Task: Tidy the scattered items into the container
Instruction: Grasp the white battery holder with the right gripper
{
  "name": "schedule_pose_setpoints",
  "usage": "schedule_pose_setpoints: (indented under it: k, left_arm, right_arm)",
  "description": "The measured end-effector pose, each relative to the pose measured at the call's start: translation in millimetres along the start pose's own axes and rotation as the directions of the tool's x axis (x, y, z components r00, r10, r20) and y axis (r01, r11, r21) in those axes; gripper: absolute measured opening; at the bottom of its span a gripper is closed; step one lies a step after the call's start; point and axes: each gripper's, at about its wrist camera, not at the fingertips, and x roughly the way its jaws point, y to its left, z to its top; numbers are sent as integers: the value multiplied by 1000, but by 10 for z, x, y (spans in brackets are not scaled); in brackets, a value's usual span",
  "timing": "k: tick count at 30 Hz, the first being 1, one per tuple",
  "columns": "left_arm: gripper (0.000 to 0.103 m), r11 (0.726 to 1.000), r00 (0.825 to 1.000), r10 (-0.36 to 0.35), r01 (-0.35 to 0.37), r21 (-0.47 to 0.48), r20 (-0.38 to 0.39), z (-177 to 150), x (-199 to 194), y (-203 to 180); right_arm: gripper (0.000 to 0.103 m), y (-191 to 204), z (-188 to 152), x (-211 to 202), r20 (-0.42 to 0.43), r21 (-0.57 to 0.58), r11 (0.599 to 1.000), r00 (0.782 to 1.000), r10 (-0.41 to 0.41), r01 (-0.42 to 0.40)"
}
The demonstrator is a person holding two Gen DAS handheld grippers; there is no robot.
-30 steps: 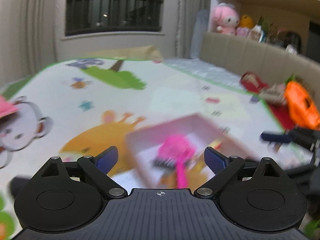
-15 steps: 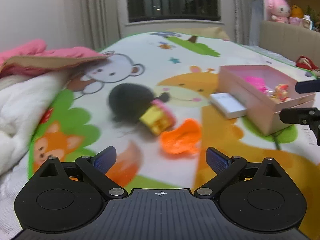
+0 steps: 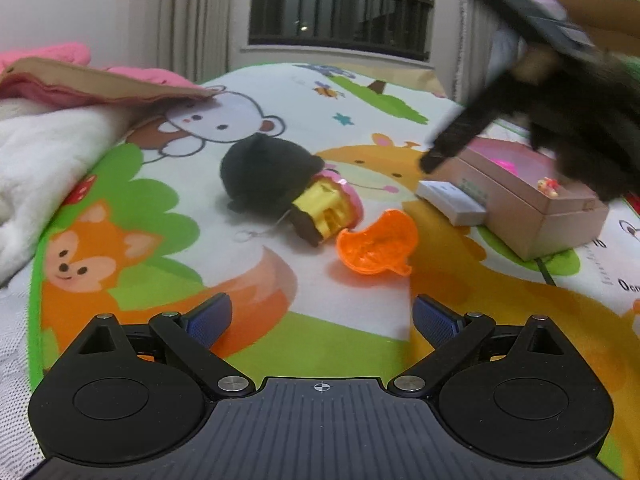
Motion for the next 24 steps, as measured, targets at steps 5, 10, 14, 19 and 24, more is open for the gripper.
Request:
schedule_pose_setpoints:
  k: [5,10,14,19,24]
  left_arm:
    - [101,997,999,-35,34,65,13,-46,-6,-100]
    - [101,998,999,-50,49,47,11,-55,6,-69]
    - [101,998,999,-43,44,37,-2,-50,31,-54]
    - [101,999,1000,-27,27,45,-13,-51,46,-74]
    - [101,998,1000,-18,19,52,-21,-56,57,-82]
  right_arm:
    - [38,-159,298,471,-112,75,997,994,-3,11]
    - [39,-211,282,666,-174,99,995,984,28,-11]
    - [39,-120,132,481,-172,118,989,979,114,-94]
    - [39,37,-300,42,-163,185,938,932,323,-293]
    - [41,215,-952,-392,-157,121,930,919,363,-347]
